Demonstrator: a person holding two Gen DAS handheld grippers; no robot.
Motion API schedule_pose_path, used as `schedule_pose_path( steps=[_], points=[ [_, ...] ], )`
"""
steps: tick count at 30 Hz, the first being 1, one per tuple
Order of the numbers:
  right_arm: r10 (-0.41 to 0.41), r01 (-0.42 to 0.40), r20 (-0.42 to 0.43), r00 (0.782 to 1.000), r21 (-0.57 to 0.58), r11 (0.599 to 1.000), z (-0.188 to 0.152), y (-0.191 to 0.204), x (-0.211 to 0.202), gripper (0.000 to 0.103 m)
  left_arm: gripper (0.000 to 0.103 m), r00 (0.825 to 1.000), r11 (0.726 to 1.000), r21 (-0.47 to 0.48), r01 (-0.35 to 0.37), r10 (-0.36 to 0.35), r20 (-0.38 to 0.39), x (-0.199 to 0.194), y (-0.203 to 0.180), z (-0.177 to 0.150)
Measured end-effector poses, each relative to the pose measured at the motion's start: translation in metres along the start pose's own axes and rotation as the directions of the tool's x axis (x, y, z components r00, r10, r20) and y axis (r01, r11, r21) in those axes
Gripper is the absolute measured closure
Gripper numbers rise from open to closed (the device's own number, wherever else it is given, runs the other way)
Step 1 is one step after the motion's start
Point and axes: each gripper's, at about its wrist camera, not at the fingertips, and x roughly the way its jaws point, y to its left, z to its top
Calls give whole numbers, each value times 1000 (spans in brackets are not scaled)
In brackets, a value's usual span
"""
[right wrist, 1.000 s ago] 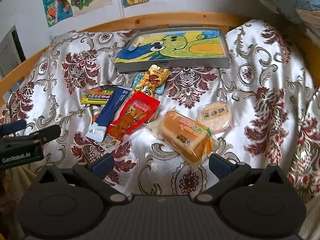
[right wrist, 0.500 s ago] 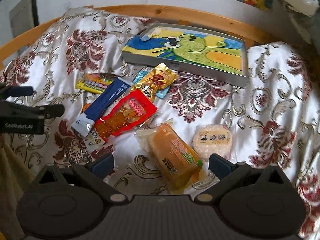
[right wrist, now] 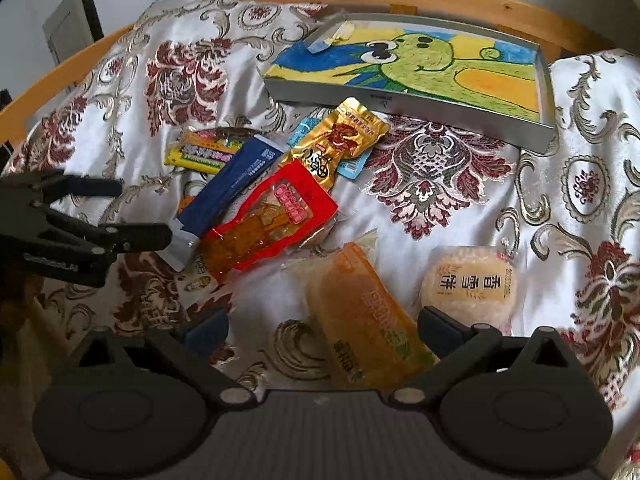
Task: Organize snacks
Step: 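Move the left tool to the red packet while the right tool approaches the bread loaf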
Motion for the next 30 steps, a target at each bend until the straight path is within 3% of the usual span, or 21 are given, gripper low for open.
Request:
schedule_pose_path(
  steps=[7,18,21,30],
  points=[
    [-70,66,-44,997,-79,995,-3,3,17,11,1,987,976,149,156,-158,1,29,-15,13],
    [-111,100,-110,988,-99,990,-6,2,37,30,1,957,926,241,290,-284,-59,69,-21,13],
    [-110,99,-122,986,-90,991,-7,-1,42,42,1,955,919,262,295,-285,-79,79,-24,13],
    [-121,111,-97,988,-102,989,-6,-1,44,46,10,955,936,222,273,-234,-184,103,-19,9]
  ],
)
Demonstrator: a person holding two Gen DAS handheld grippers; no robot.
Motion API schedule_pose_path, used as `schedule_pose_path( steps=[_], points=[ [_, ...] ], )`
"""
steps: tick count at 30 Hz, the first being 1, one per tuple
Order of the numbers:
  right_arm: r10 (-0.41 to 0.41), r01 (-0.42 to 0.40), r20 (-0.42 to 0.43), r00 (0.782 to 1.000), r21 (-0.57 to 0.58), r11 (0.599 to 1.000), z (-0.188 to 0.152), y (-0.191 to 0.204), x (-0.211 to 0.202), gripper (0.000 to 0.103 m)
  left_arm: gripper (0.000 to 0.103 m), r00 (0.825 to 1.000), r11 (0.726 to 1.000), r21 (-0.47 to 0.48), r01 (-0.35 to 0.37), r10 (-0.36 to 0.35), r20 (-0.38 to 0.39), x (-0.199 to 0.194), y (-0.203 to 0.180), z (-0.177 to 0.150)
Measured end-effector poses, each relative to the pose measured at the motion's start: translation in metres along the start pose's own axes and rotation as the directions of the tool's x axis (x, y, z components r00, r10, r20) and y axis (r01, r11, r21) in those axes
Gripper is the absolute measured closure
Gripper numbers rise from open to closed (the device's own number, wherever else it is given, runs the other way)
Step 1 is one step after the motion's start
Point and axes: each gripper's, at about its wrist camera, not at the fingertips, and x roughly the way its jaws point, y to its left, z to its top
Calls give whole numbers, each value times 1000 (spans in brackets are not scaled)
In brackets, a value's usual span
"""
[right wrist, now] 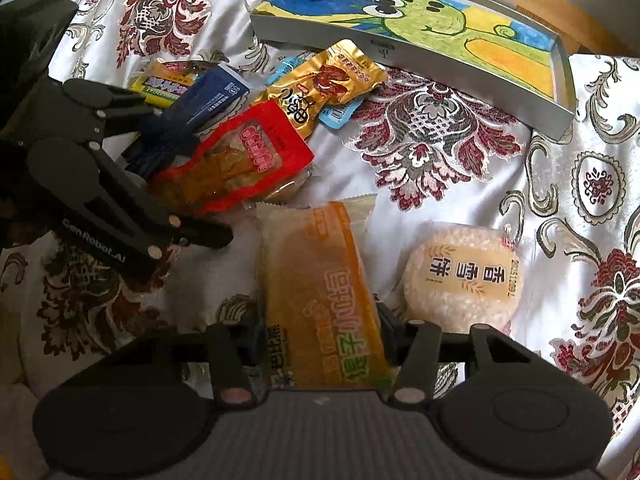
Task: Organize snacks
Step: 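Move the left tool to the red packet while the right tool approaches the bread loaf, then close the left tool on the red packet while the right tool grasps the bread loaf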
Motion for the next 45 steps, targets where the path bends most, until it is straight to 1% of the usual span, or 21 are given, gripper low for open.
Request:
schedule_pose_path(
  steps=[3,7,10,13,15,16,17,21,24,28,30,32,35,37,40,42,45],
  points=[
    [-1,1,4,1000,1,1000,1,0,0,46,10,1000,1000,-22,5,-6,-29,1,-1,-2],
    [-4,4,14,1000,6,1000,2,0,0,46,11,999,999,-45,9,-10,-33,4,2,-3],
    [-8,7,30,1000,2,1000,3,1,0,46,14,999,997,-74,6,-8,-31,5,6,-2],
    [-22,22,42,999,-12,1000,3,4,1,46,20,1000,995,-100,-6,4,-25,4,10,-1],
    [-28,29,48,998,-22,999,3,7,2,46,29,999,994,-105,-28,26,-27,4,11,-1],
    [-31,32,49,998,-26,999,3,7,3,46,31,999,994,-104,-38,35,-27,3,12,-1],
    [-34,35,48,998,-30,999,3,8,4,46,36,999,993,-104,-47,44,-28,2,12,-1],
    [-53,55,43,998,-50,997,1,13,8,44,37,997,993,-90,-75,73,-21,-1,5,-2],
    [-94,99,61,994,-90,991,0,20,8,47,38,996,992,-88,-87,86,-7,-4,0,-4],
    [-191,209,108,976,-207,956,-5,37,9,48,43,995,991,-87,-101,103,18,-10,-5,-5],
    [-248,279,142,958,-270,921,-8,47,11,49,47,993,991,-79,-108,110,31,-13,-7,-6],
    [-299,345,183,937,-330,879,-11,56,12,49,49,992,991,-68,-116,119,40,-15,-10,-6],
    [-343,410,234,910,-390,824,-15,63,13,49,51,990,990,-43,-134,136,39,-16,-15,-6],
    [-357,435,255,899,-414,800,-17,66,14,49,51,986,987,-7,-160,160,37,-14,-20,-8],
    [-362,451,275,891,-435,779,-19,70,14,49,51,980,980,45,-195,193,46,-12,-25,-11],
    [-362,458,286,887,-443,771,-20,71,14,49,52,979,980,22,-196,194,55,-13,-23,-10],
    [-367,473,307,878,-447,759,-20,73,14,49,55,981,983,-49,-178,181,72,-19,-16,-9]
  ],
)
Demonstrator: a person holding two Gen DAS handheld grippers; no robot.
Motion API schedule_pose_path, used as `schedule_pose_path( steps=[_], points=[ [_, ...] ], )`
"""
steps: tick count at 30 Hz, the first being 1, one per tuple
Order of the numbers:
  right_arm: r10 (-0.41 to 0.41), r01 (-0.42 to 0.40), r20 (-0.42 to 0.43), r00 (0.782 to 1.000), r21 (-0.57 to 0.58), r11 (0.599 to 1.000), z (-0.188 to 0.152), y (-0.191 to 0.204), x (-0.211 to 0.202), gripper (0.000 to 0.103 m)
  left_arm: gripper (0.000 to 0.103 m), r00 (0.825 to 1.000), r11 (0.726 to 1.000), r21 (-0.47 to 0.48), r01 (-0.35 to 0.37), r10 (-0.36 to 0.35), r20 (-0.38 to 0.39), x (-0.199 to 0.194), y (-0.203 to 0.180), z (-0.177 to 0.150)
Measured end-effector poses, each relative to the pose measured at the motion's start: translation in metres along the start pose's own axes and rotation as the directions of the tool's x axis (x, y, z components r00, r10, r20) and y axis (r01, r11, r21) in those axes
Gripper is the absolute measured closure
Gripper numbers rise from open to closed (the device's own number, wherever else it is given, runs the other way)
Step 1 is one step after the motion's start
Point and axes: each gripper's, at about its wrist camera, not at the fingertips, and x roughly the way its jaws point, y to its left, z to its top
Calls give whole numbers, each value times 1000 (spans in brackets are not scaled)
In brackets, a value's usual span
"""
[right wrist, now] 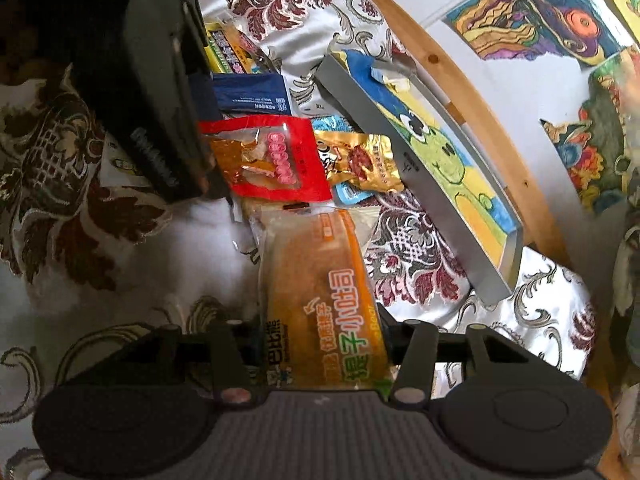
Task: Organize snacks
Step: 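Close the left tool on the red packet while the right tool grasps the bread loaf, then lift and carry the red packet and bread loaf over the grey tray with both tools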
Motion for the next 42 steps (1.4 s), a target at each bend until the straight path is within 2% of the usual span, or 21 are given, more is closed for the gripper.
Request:
schedule_pose_path(
  steps=[4,7,13,20,24,29,34,38,42],
  points=[
    [-38,39,28,999,-22,999,-1,2,-5,49,55,999,999,-51,-5,7,39,-11,3,1],
    [-90,93,66,994,-39,995,0,0,-8,49,55,995,998,-52,-21,26,101,-24,2,4],
    [-180,180,113,977,17,984,7,-21,-3,49,55,969,994,-85,-71,89,230,-38,6,22],
    [-284,252,140,948,211,944,23,-73,19,49,55,950,984,-169,-64,112,291,-29,19,74],
    [-341,271,167,925,337,902,27,-108,31,49,55,935,976,-210,-60,129,330,-17,27,114],
    [-399,286,191,897,437,853,31,-140,54,49,55,917,963,-265,-48,148,371,2,40,172],
    [-396,248,177,901,538,805,37,-168,96,49,55,918,949,-314,-41,160,363,35,51,220],
    [-360,202,156,920,598,775,34,-181,122,49,54,935,937,-347,-41,158,317,68,56,239],
    [-281,141,125,952,634,760,27,-186,144,52,55,957,924,-380,-49,152,246,98,57,239]
  ],
)
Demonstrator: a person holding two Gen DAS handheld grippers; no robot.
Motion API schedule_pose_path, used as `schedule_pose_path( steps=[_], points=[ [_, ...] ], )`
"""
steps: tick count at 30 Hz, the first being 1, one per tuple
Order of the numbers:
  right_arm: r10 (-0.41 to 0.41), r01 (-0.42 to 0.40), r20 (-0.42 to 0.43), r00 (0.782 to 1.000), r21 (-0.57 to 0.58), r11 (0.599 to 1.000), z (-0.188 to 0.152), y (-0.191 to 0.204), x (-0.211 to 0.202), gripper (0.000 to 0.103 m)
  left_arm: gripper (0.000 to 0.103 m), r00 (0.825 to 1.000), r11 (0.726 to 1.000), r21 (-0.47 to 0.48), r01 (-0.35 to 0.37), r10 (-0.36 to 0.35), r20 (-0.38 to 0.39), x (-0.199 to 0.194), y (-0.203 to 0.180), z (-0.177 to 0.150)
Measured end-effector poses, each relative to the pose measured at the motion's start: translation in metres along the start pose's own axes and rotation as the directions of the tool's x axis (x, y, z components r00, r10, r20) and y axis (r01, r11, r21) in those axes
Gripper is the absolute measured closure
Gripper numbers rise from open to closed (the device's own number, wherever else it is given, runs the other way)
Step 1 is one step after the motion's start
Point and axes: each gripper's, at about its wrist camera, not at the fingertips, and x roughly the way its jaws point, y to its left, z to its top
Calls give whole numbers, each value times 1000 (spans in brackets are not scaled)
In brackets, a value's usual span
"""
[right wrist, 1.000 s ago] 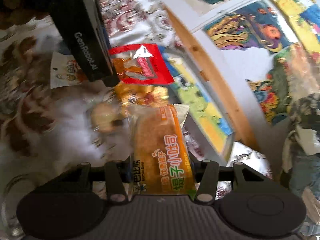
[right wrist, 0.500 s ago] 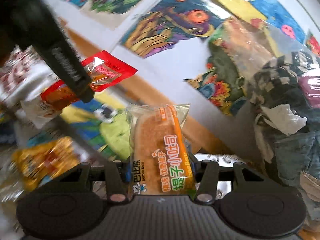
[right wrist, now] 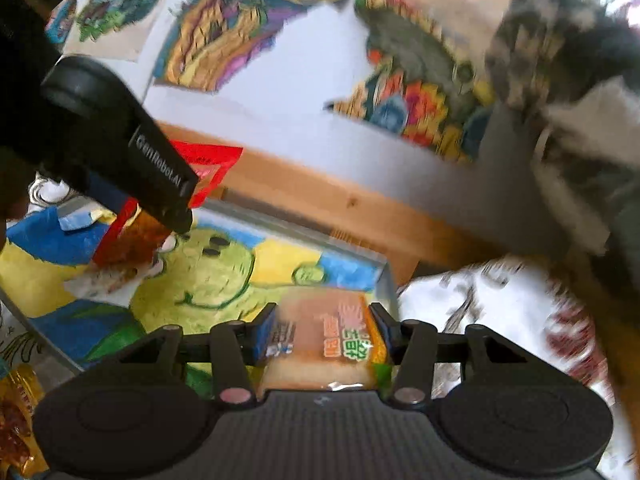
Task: Organize snacks
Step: 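Lift and carry the red packet and bread loaf over the grey tray with both tools, then lower and open the left tool on the red packet while the right releases the bread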
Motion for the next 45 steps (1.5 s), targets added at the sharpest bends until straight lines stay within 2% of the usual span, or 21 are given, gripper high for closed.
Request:
schedule_pose_path(
  steps=[5,8,11,13,16,21,24,28,35,45],
  points=[
    [5,-5,-3,1000,19,1000,-5,-2,8,51,54,998,1000,-3,-21,21,-54,19,0,-10],
    [6,-6,-14,1000,40,999,-7,-3,11,46,50,997,1000,-3,-29,29,-77,22,1,-14],
    [24,-21,-33,999,77,997,-8,-4,12,36,43,992,999,-26,-28,24,-121,26,6,-14],
    [34,-31,-34,999,91,995,-7,-3,12,25,36,990,998,-50,-42,35,-136,25,10,-12],
    [33,-30,-22,999,119,992,-6,-5,8,12,23,992,996,-69,-50,42,-118,15,13,-8],
    [27,-27,3,1000,202,979,-2,-16,-3,1,9,996,997,-50,-56,52,-77,-10,8,-1],
    [31,-40,38,999,246,968,3,-23,-18,0,3,998,998,-32,-48,47,-44,-31,3,0],
    [25,-49,94,995,254,966,10,-29,-44,0,1,997,997,-15,-73,73,25,-64,-2,-2],
    [25,-70,181,983,243,968,18,-35,-101,0,1,983,993,-25,-118,120,139,-133,3,-11],
    [38,-100,237,971,254,962,17,-30,-179,0,1,971,990,-31,-137,140,191,-217,21,-43]
  ],
)
